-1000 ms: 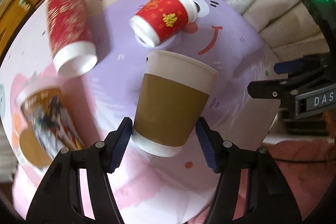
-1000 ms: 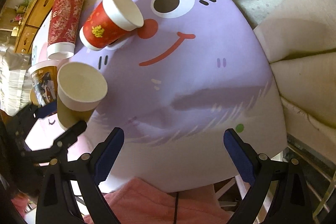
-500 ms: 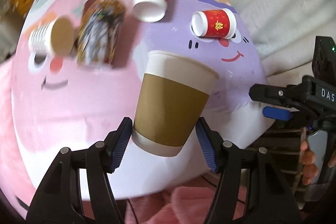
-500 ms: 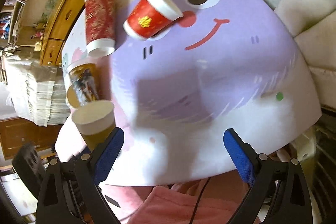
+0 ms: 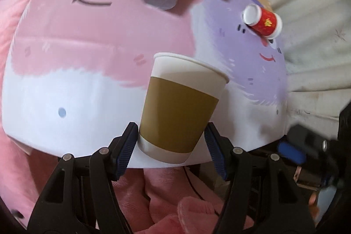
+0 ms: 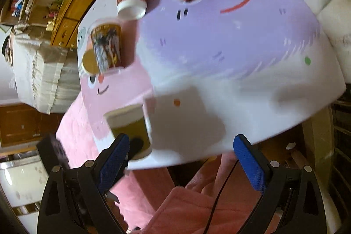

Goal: Flip cup upright
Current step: 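Close the left gripper on the brown sleeve and lift the cup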

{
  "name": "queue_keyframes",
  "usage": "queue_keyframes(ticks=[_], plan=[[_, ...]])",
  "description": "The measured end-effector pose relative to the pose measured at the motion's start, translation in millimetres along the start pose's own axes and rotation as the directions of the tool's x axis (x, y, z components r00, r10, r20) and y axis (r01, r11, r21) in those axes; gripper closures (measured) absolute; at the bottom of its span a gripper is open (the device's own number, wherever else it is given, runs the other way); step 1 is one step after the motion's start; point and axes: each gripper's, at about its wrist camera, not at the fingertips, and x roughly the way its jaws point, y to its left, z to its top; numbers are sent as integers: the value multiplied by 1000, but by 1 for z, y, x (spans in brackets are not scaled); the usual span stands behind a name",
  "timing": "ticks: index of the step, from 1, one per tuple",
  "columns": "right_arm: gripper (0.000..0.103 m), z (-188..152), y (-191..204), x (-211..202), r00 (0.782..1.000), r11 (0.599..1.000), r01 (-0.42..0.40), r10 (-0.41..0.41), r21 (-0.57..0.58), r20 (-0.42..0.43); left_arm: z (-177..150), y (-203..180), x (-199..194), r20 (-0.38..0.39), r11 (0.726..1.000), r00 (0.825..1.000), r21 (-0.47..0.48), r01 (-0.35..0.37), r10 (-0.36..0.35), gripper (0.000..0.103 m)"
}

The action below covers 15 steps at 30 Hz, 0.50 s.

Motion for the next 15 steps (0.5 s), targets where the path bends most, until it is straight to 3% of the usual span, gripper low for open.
queue_keyframes(ticks=[7,15], plan=[[6,-28,-8,10,999,1000,-7,8,11,-39,-6,-1,13,-9,995,995,-14,99,-100,42],[6,-11,-17,10,996,996,-64,67,63,-52,0,-10,27,-59,991,989,-34,132,-134,42]])
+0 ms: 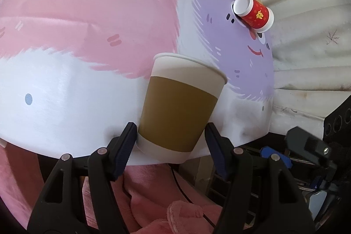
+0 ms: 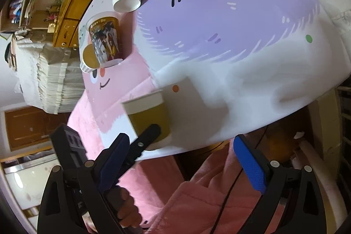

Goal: Flip cup upright
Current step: 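Close the left gripper on the brown sleeve and lift the cup, then bring the right gripper to the cup held by the left gripper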

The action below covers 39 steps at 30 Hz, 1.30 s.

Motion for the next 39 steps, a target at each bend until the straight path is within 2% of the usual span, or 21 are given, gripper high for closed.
queue_keyframes(ticks=[5,11,15,22,27,33,35,39], plan=[[6,10,8,6,999,1000,-23,23,-18,-30,3,-1,5,-23,1000,1000,-10,-14,14,42],[6,27,16,37,989,997,-77,77,-2,-125,3,2,8,-57,1000,998,-19,-17,15,40],[6,42,28,59,987,998,-29,20,-53,-158,2,-3,2,-53,1000,998,15,-16,17,29],[5,56,52,89,977,992,-1,-26,-127,-212,1,-2,-29,-29,999,1000,43,1,1,25],[5,59,72,110,969,984,5,-49,-179,-244,2,11,-61,10,1000,1000,6,18,-18,24],[6,59,89,125,963,975,25,-82,-219,-258,5,32,-92,56,998,998,-56,6,-3,24],[6,59,93,128,961,973,41,-101,-228,-257,7,39,-100,66,997,998,-76,-10,15,24],[6,53,101,137,963,962,90,-150,-258,-224,8,55,-113,97,990,990,-106,-89,99,24]])
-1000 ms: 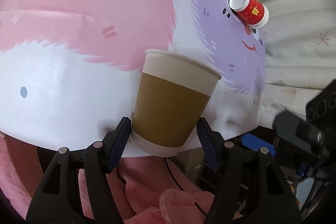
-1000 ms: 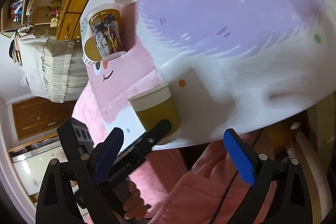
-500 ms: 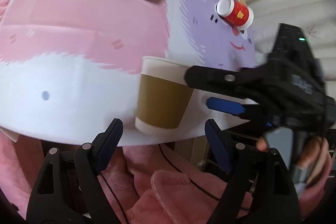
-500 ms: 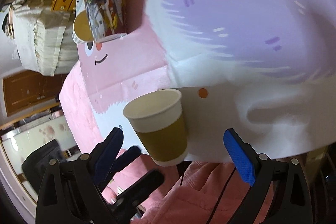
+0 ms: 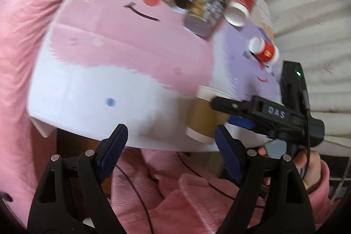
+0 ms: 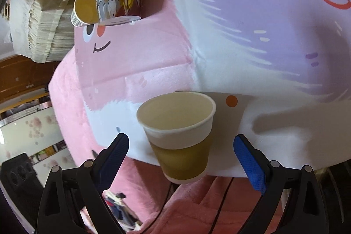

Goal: Flip cup upright
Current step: 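Bring the right gripper to the cup held by the left gripper, then grasp the cup with the right gripper and rotate it mouth up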

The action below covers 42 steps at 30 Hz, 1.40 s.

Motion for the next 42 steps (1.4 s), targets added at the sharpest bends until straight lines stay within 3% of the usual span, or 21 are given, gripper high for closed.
queue_keyframes(ticks=[3,8,13,18,26,32,37,40,42], plan=[[6,-3,7,6,999,1000,30,-30,-8,20,4,10,-9,46,995,994,5,-100,100,24],[6,-9,21,11,993,995,91,-88,-38,77,7,22,-17,91,993,989,-11,-120,121,24],[6,-17,30,15,981,989,137,-128,-56,147,10,21,-14,117,972,969,70,-226,217,24],[32,-21,25,14,973,990,141,-132,-31,191,17,28,-9,73,978,979,81,-194,189,24],[43,-33,28,12,942,987,159,-140,-38,304,32,29,-2,30,965,979,169,-203,201,24],[47,-54,33,1,884,979,192,-140,-74,446,31,27,5,3,957,981,219,-187,192,24],[47,-67,31,-14,820,971,222,-136,-90,556,27,22,5,18,948,984,262,-178,180,24],[47,-75,31,-25,764,965,239,-117,-110,634,25,22,5,22,949,986,268,-165,165,24],[47,-84,33,-31,706,947,275,-80,-168,703,22,21,5,21,948,987,275,-160,161,24]])
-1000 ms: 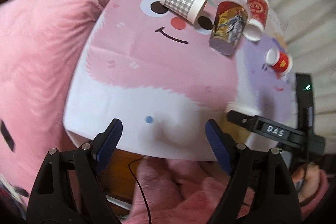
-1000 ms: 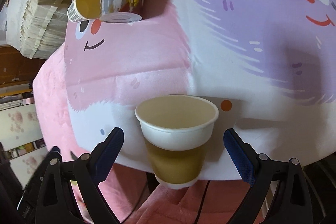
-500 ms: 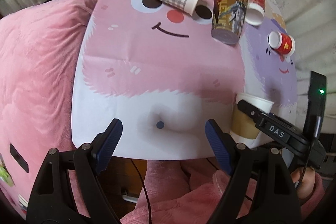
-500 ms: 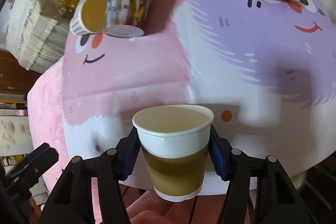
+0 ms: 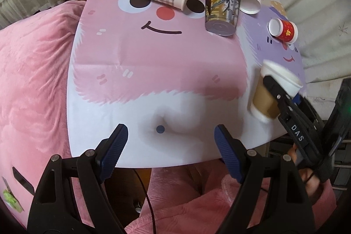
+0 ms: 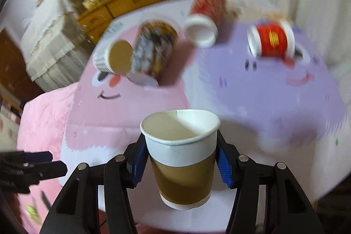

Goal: Flip cup upright
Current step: 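Grasp the cup with the right gripper and rotate it mouth up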

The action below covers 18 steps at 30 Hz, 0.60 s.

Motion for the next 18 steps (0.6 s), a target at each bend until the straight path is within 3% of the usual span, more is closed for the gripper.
queue_keyframes(ticks=[4,7,13,18], plan=[[46,-15,9,-15,977,990,0,30,-138,212,-5,0,-3,3,1000,1000,-4,-2,2,24],[46,-27,16,-20,958,980,41,17,-196,286,-12,0,-5,2,1000,1000,-24,-7,7,24],[43,-44,29,-11,954,964,91,-12,-250,298,-31,2,-14,7,997,1000,-77,-15,15,24],[42,-50,28,-6,957,965,75,2,-251,291,-47,3,-25,44,991,999,-132,-12,18,24]])
